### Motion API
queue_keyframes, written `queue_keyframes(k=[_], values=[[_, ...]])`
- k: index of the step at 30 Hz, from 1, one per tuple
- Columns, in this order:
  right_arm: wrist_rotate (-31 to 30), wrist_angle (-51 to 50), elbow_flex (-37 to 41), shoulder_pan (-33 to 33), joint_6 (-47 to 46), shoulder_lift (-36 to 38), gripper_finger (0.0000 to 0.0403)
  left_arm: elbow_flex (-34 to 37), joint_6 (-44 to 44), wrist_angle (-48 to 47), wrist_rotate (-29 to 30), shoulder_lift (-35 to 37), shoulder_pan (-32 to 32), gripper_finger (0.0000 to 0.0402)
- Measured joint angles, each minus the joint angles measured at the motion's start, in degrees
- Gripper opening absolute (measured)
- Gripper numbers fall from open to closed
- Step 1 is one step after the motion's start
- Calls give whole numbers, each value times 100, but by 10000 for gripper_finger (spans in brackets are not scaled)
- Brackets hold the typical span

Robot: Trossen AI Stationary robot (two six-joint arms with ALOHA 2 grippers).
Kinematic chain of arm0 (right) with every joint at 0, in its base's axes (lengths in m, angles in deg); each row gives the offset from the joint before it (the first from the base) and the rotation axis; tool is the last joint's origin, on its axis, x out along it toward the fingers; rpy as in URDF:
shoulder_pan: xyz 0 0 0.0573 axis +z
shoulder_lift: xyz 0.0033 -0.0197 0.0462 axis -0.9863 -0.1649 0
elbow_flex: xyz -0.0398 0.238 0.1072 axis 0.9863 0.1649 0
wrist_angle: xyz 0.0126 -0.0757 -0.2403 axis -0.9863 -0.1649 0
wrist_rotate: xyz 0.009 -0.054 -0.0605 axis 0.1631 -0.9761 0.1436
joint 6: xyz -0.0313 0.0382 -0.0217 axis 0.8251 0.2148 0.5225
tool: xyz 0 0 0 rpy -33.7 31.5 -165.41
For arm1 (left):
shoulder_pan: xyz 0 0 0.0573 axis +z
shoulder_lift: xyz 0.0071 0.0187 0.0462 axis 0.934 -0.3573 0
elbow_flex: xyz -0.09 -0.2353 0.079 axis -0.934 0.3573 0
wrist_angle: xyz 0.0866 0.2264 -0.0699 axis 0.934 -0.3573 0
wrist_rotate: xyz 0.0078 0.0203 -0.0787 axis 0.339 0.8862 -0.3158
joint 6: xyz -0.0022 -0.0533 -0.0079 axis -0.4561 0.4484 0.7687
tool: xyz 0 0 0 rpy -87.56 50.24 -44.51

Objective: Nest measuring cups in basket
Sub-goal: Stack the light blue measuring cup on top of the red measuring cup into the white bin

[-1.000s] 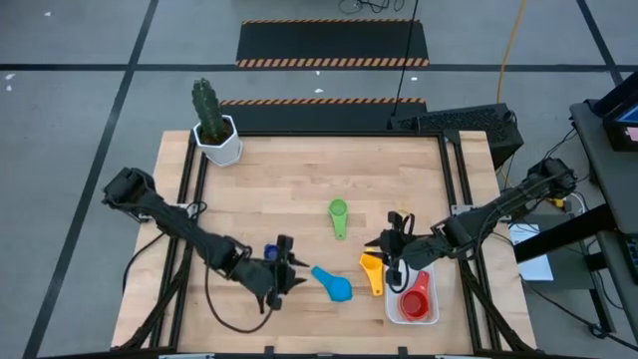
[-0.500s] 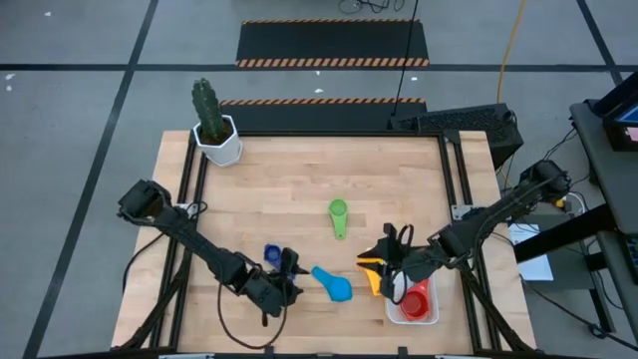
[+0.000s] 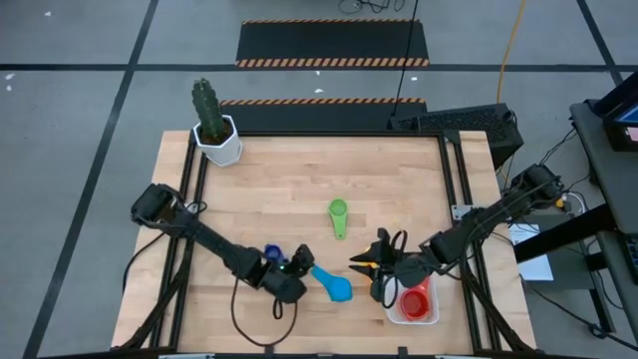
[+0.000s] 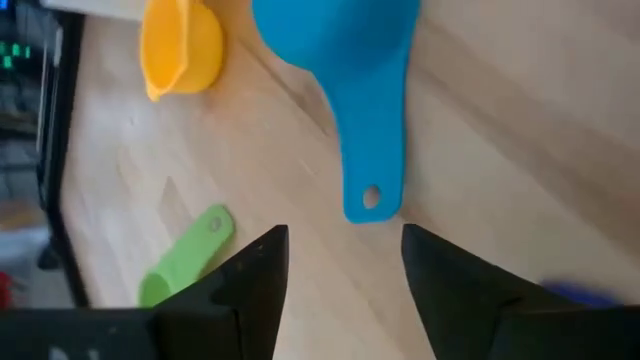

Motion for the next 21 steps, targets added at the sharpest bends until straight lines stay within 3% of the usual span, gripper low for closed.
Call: queue_keyframes(k=[11,21], values=[[-296,-3,0,116,-22,0,82,38,-1686,432,-351,-380,251,186],[-289,-80,0,116,16,72,82,46,-2118,779,-502,-559,321,186]])
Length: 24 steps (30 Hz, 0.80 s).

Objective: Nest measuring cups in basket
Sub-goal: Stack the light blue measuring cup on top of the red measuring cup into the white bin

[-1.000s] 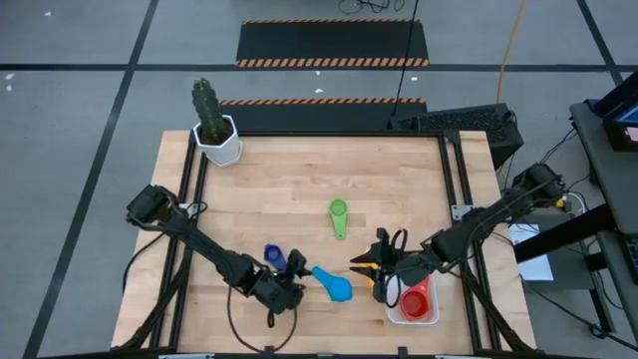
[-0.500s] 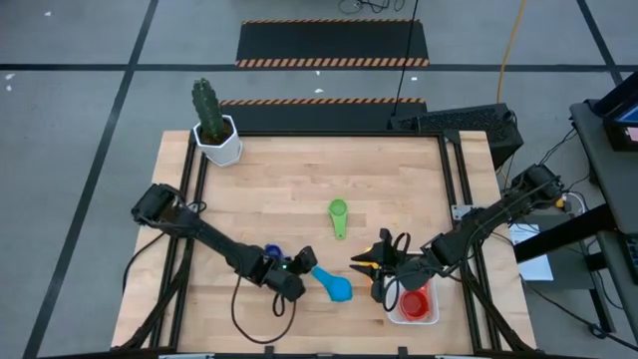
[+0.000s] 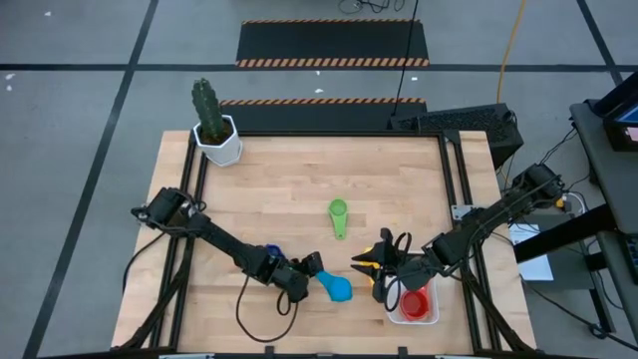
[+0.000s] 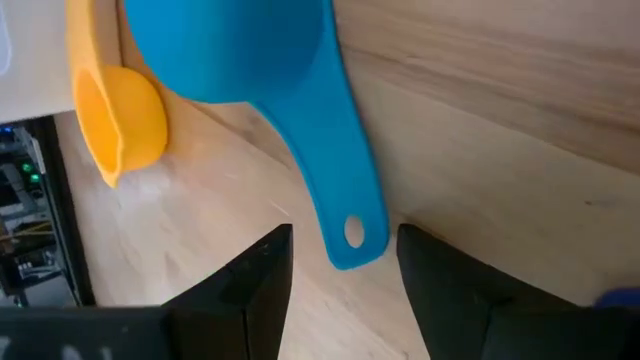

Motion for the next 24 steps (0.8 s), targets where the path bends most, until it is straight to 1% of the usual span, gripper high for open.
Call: queue_keyframes(k=[4,7,13,17,18,24], values=[[-19,55,0,0,6,1,82,0,-225,13,-119,-2,80,183],[-20,64,0,0,-2,2,82,0,-305,35,-341,-2,147,162],[-28,60,0,0,1,2,82,4,-583,12,-516,-16,166,80],[-23,60,0,0,57,2,82,7,-446,119,-669,-20,174,20],[-21,60,0,0,81,2,82,7,-384,159,-675,-19,173,12],[-12,57,0,-2,60,17,82,-9,119,191,-703,84,170,16]])
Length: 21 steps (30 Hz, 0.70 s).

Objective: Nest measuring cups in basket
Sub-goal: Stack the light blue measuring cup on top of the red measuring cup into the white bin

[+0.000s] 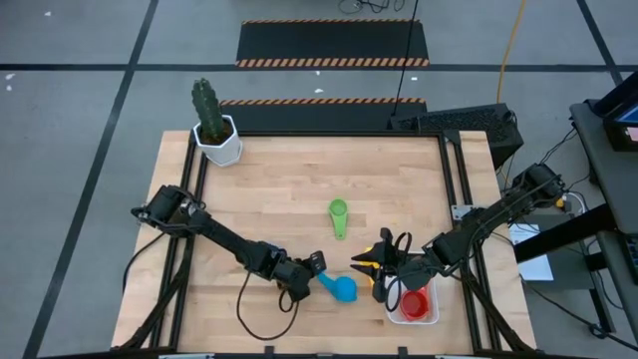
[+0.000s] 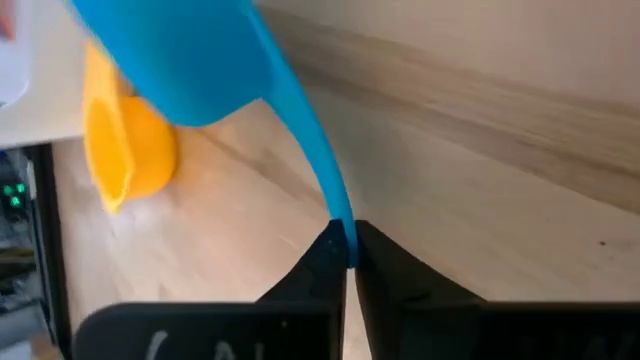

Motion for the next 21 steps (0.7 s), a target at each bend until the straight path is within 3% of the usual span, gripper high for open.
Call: queue_keyframes(k=[5,13,21], values=[[-6,-190,-212,-10,66,12,82,-201,937,-471,-203,390,160,11],[-265,-1781,-1234,-178,167,-310,82,-272,2427,-1297,-758,1088,625,8],[275,-2215,-2161,-489,1091,-1213,83,-279,4097,-2128,-1741,1445,1089,8]])
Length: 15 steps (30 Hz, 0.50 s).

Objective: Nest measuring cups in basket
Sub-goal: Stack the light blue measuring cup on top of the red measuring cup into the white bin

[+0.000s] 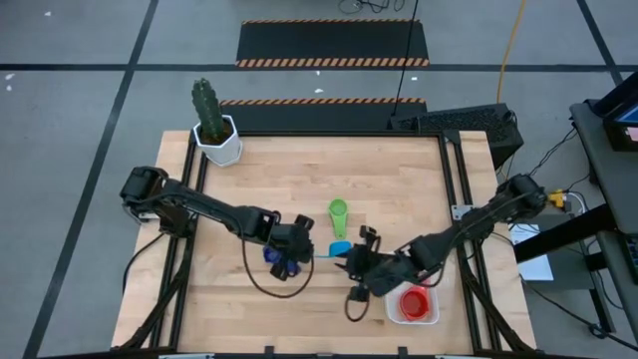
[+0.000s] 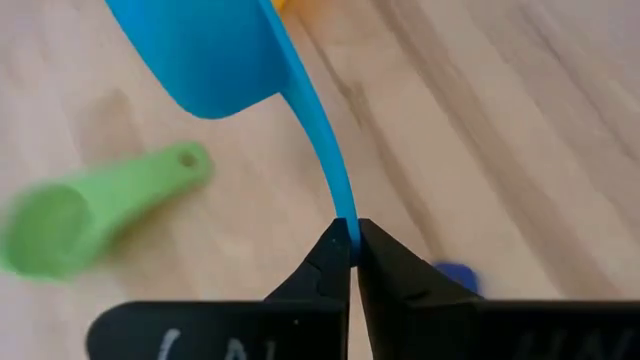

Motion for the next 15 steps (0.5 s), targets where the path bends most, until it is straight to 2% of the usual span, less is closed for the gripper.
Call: queue_keyframes(k=[5,9,15], values=[[240,-325,-531,-237,342,-493,111,2,523,-310,-142,8,2,6],[673,-403,-579,-315,320,-607,148,2,950,-457,-326,8,-83,8],[694,-505,-583,-335,660,-829,182,2,1448,-432,-399,8,-234,6]])
